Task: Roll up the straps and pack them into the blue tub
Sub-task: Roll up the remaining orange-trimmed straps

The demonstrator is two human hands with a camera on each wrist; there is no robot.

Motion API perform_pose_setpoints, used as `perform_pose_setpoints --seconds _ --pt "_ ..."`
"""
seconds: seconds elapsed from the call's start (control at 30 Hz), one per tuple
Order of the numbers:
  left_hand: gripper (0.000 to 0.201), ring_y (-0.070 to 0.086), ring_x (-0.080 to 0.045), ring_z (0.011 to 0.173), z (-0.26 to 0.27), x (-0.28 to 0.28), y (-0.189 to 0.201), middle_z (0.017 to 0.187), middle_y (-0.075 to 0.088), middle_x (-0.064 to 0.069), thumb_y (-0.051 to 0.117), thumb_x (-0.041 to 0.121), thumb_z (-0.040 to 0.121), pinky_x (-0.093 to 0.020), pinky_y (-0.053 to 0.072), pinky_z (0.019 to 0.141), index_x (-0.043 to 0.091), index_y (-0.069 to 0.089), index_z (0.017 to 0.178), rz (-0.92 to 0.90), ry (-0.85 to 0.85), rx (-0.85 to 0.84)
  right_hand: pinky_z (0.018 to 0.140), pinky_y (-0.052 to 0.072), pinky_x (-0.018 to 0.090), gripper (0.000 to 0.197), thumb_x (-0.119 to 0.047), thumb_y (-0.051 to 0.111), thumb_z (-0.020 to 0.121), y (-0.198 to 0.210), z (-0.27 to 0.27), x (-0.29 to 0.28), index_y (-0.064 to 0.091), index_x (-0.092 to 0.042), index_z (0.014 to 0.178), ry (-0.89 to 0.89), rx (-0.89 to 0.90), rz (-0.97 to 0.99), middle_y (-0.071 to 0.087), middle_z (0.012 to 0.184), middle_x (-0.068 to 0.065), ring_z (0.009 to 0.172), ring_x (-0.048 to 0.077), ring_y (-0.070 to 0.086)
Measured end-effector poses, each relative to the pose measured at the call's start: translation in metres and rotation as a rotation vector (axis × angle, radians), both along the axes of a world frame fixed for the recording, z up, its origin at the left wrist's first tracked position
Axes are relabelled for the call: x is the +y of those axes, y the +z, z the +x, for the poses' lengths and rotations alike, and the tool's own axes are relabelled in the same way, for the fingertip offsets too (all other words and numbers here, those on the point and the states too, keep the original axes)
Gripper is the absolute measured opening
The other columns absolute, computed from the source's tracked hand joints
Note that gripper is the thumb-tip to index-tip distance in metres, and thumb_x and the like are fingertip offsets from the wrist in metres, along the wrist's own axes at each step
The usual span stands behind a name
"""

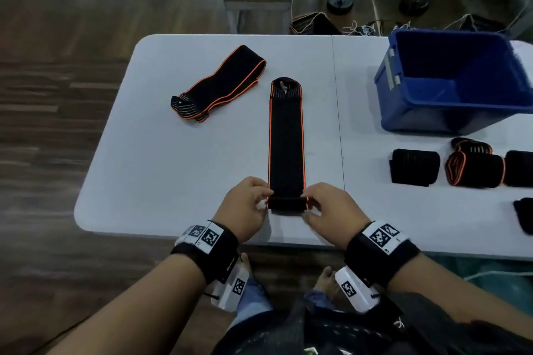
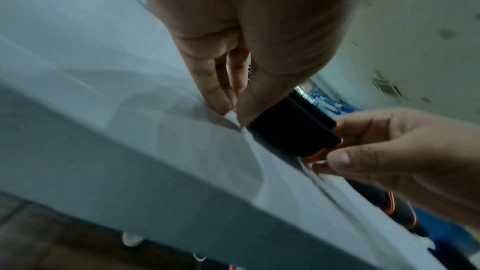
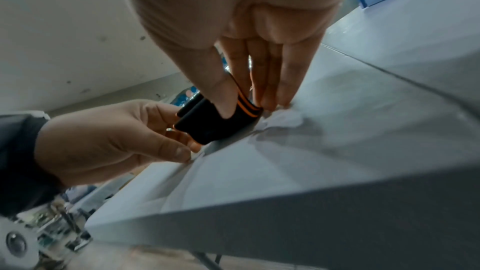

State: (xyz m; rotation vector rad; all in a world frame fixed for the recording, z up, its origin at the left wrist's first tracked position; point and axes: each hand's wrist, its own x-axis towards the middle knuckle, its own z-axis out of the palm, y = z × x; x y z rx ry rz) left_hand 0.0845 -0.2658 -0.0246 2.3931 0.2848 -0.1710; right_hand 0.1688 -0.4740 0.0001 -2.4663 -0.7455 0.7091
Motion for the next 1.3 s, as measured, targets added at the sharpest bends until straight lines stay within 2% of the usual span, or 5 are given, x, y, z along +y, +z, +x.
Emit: perform_pose_setpoints --seconds 0.2,0.47,0.97,1.1,1.3 --pt "0.034 0.064 -0.02 0.099 -0.004 -0.002 -0.005 0.125 0.059 -0.001 0.078 0.026 0.083 -0.035 0.055 0.09 0.015 0.075 0.115 0.133 -0.108 -0.028 0.106 0.04 0.029 0.032 -0.026 0.064 0.092 -0.006 -0.007 0.007 0.068 -0.02 0.124 0.085 -0.101 -0.058 0.055 0.135 -0.005 0.122 0.017 0.049" --pt "0.032 0.05 -0.017 0.096 -0.008 -0.004 -0.007 0.105 0.055 0.0 0.068 0.037 0.093 -0.025 0.042 0.084 0.015 0.074 0.115 0.191 -0.128 -0.019 0.088 0.047 0.033 0.028 -0.039 0.062 0.094 -0.003 -0.009 0.019 0.069 -0.017 0.11 0.069 -0.078 -0.096 0.051 0.113 -0.001 0.102 0.02 0.053" --pt "0.053 0.045 -0.016 0.05 0.027 -0.002 0.016 0.049 0.045 0.001 0.073 0.047 0.086 -0.029 0.041 0.056 0.015 0.049 0.051 -0.047 0.206 0.253 0.06 0.045 0.03 0.035 -0.043 0.075 0.082 0.009 0.015 0.035 0.056 -0.016 0.069 -0.313 0.103 -0.147 0.059 0.068 0.002 0.067 0.02 0.059" --pt "0.046 0.055 -0.017 0.064 0.034 0.0 0.021 0.062 0.057 0.002 0.072 0.053 0.084 -0.032 0.048 0.063 0.016 0.054 0.062 0.117 0.133 0.285 0.072 0.05 0.033 0.037 -0.037 0.075 0.085 0.011 0.012 0.038 0.048 -0.021 0.105 -0.321 0.103 -0.086 0.058 0.091 -0.002 0.085 0.019 0.061" --pt "0.017 0.045 -0.019 0.099 0.036 -0.009 0.022 0.1 0.051 0.006 0.069 0.04 0.089 -0.038 0.05 0.083 0.026 0.065 0.097 0.322 -0.062 0.085 0.078 0.052 0.036 0.021 -0.029 0.062 0.095 0.014 0.008 0.045 0.052 -0.017 0.108 -0.104 -0.056 -0.164 0.064 0.099 0.007 0.087 0.025 0.061"
